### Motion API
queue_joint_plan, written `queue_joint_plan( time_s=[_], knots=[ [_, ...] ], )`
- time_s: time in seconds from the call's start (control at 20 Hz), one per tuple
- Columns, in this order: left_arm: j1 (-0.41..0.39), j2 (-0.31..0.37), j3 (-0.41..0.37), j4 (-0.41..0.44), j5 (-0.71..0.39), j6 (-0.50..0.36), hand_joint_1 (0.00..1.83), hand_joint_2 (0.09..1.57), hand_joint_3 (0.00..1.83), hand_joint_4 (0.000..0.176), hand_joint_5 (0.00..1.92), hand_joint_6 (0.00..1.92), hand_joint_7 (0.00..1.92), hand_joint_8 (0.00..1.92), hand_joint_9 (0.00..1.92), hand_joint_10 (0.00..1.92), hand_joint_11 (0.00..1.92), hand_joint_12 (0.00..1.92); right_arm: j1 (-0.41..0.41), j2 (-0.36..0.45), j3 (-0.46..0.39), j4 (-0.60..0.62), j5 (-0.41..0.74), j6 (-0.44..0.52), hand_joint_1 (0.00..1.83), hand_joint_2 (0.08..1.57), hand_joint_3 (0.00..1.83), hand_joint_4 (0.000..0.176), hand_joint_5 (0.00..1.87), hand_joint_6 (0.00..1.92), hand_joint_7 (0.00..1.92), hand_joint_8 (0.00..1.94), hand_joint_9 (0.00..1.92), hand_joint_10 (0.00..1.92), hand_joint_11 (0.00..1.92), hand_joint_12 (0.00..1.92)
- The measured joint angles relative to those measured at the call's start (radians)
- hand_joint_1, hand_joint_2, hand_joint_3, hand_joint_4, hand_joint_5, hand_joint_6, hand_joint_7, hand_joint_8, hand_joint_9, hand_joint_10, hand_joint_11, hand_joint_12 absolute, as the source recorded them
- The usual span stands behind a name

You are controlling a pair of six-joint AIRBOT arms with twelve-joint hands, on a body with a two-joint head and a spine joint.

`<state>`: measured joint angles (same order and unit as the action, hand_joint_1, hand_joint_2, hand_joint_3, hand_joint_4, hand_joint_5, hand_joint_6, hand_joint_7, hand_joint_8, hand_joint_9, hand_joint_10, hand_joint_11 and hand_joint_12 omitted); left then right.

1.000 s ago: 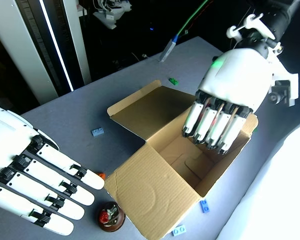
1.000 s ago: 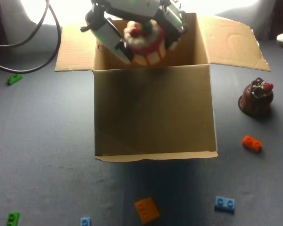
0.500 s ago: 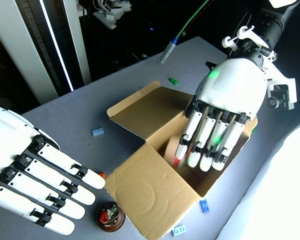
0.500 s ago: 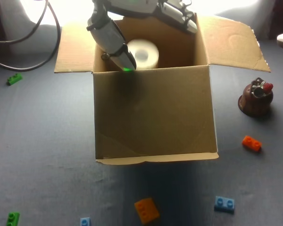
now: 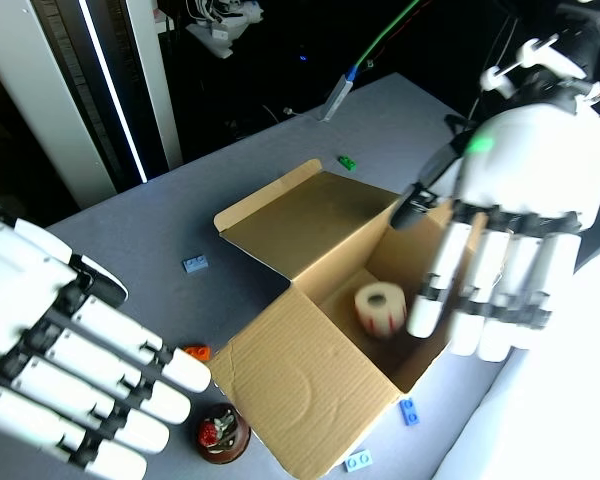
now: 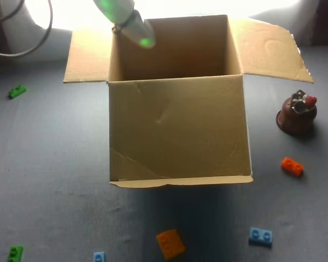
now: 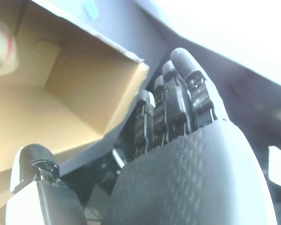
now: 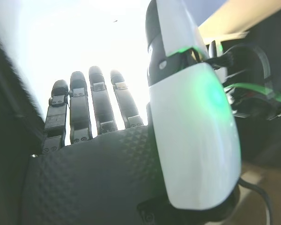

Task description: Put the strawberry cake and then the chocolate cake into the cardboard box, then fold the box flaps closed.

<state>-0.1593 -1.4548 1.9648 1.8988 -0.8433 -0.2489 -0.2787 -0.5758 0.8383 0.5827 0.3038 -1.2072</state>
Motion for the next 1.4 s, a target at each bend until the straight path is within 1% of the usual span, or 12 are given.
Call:
queue_joint_plan(
  time_s=[0.05, 0.1, 0.2, 0.25, 0.3, 0.4, 0.6, 0.65, 0.75, 0.8, 1.05, 1.4],
  knots=[
    [-0.002, 0.0, 0.013, -0.001, -0.007, -0.003, 0.05, 1.09, 0.04, 0.044, 0.24, 0.01, 0.27, 0.0, 0.33, 0.01, 0.0, 1.03, -0.017, -0.011, 0.021, 0.001, 0.0, 0.019, 0.87, 1.07, 0.0, 0.0, 0.02, 0.0, 0.09, 0.0, 0.06, 0.03, 0.0, 0.0],
    [-0.002, 0.002, 0.022, 0.005, -0.01, -0.017, 0.01, 1.12, 0.04, 0.033, 0.24, 0.0, 0.27, 0.0, 0.32, 0.01, 0.0, 0.95, -0.034, -0.023, 0.039, 0.001, -0.002, 0.033, 0.83, 1.08, 0.01, 0.0, 0.02, 0.0, 0.07, 0.0, 0.05, 0.02, 0.0, 0.0],
    [-0.006, 0.023, 0.024, 0.011, -0.045, -0.055, 0.0, 1.14, 0.02, 0.025, 0.22, 0.0, 0.26, 0.0, 0.3, 0.0, 0.0, 0.88, -0.071, -0.054, 0.082, -0.002, -0.018, 0.103, 0.73, 1.11, 0.02, 0.0, 0.0, 0.0, 0.07, 0.0, 0.05, 0.02, 0.0, 0.0],
    [-0.01, 0.032, 0.024, 0.019, -0.063, -0.079, 0.0, 1.15, 0.02, 0.014, 0.19, 0.0, 0.23, 0.0, 0.27, 0.0, 0.0, 0.82, -0.085, -0.065, 0.103, -0.006, -0.031, 0.164, 0.69, 1.11, 0.02, 0.0, 0.0, 0.0, 0.07, 0.0, 0.05, 0.02, 0.0, 0.0],
    [-0.01, 0.054, 0.025, 0.024, -0.09, -0.113, 0.0, 1.16, 0.01, 0.0, 0.17, 0.0, 0.2, 0.0, 0.23, 0.0, 0.0, 0.75, -0.11, -0.085, 0.143, -0.006, -0.042, 0.273, 0.69, 1.11, 0.02, 0.0, 0.01, 0.0, 0.08, 0.0, 0.06, 0.03, 0.0, 0.0],
    [-0.01, 0.083, 0.048, 0.058, -0.129, -0.156, 0.0, 1.16, 0.01, 0.0, 0.17, 0.0, 0.18, 0.0, 0.2, 0.0, 0.0, 0.7, -0.138, -0.114, 0.195, -0.003, -0.046, 0.356, 0.68, 1.11, 0.02, 0.0, 0.0, 0.0, 0.07, 0.0, 0.05, 0.02, 0.0, 0.0],
    [-0.006, 0.101, 0.129, 0.059, -0.208, -0.203, 0.0, 1.17, 0.0, 0.0, 0.16, 0.0, 0.17, 0.0, 0.19, 0.0, 0.0, 0.66, -0.151, -0.177, 0.245, -0.006, -0.039, 0.38, 0.74, 1.09, 0.0, 0.0, 0.01, 0.0, 0.08, 0.01, 0.05, 0.02, 0.0, 0.0],
    [0.001, 0.1, 0.161, 0.061, -0.235, -0.233, 0.0, 1.17, 0.0, 0.0, 0.16, 0.0, 0.17, 0.0, 0.19, 0.0, 0.0, 0.67, -0.15, -0.193, 0.255, -0.007, -0.037, 0.406, 0.88, 1.05, 0.0, 0.0, 0.01, 0.0, 0.09, 0.0, 0.06, 0.03, 0.0, 0.0],
    [0.005, 0.103, 0.205, 0.073, -0.283, -0.267, 0.0, 1.17, 0.0, 0.0, 0.15, 0.0, 0.17, 0.0, 0.19, 0.0, 0.0, 0.65, -0.149, -0.21, 0.278, -0.011, -0.033, 0.445, 0.9, 1.05, 0.0, 0.0, 0.0, 0.0, 0.09, 0.0, 0.06, 0.03, 0.0, 0.0],
    [0.007, 0.106, 0.227, 0.072, -0.296, -0.27, 0.0, 1.17, 0.0, 0.0, 0.16, 0.0, 0.17, 0.0, 0.2, 0.0, 0.0, 0.67, -0.149, -0.217, 0.298, -0.009, -0.032, 0.455, 1.0, 1.03, 0.0, 0.0, 0.02, 0.01, 0.1, 0.01, 0.08, 0.03, 0.0, 0.0],
    [0.076, 0.126, 0.294, 0.055, -0.344, -0.276, 0.0, 1.19, 0.01, 0.0, 0.16, 0.0, 0.18, 0.01, 0.21, 0.0, 0.0, 0.7, -0.15, -0.32, 0.408, -0.006, -0.036, 0.466, 1.02, 1.05, 0.0, 0.0, 0.0, 0.0, 0.06, 0.0, 0.04, 0.02, 0.0, 0.0],
    [0.216, 0.137, 0.393, -0.017, -0.406, -0.196, 0.0, 1.21, 0.01, 0.0, 0.17, 0.0, 0.18, 0.0, 0.21, 0.0, 0.0, 0.68, -0.15, -0.425, 0.452, -0.006, -0.031, 0.422, 1.01, 1.06, 0.0, 0.0, 0.0, 0.0, 0.04, 0.0, 0.04, 0.01, 0.0, 0.0]
  ],
)
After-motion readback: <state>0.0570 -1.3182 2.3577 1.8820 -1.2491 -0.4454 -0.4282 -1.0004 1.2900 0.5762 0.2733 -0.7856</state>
